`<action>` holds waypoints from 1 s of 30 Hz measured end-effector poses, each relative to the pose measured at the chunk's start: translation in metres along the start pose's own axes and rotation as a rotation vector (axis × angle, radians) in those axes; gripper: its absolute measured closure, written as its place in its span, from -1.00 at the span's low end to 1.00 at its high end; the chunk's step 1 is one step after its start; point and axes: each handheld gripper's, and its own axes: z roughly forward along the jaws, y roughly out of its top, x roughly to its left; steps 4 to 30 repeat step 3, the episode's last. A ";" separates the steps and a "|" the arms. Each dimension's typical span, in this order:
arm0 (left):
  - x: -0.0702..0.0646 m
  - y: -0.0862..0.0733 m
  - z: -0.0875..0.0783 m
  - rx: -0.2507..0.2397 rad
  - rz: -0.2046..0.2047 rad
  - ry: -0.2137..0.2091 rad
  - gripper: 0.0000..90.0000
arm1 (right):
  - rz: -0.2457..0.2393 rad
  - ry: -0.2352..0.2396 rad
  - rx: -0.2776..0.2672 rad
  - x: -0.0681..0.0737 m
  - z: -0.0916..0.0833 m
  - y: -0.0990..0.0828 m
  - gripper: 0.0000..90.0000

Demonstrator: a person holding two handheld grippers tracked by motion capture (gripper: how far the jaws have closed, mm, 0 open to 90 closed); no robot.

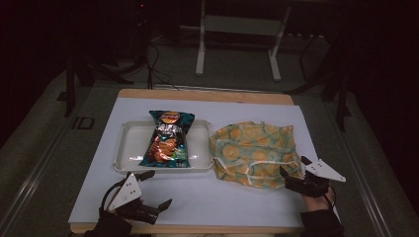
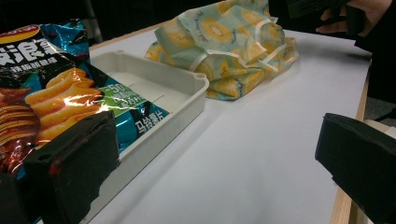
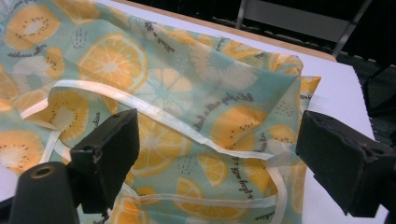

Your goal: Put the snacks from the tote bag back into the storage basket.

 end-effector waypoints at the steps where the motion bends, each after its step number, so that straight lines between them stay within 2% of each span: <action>1: 0.000 0.000 0.000 0.000 0.000 0.000 -1.00 | 0.001 -0.001 -0.001 0.000 0.000 0.000 -0.70; 30: 0.000 0.000 0.000 0.001 0.001 0.001 -1.00 | 0.002 0.003 -0.002 -0.001 0.001 0.000 -0.70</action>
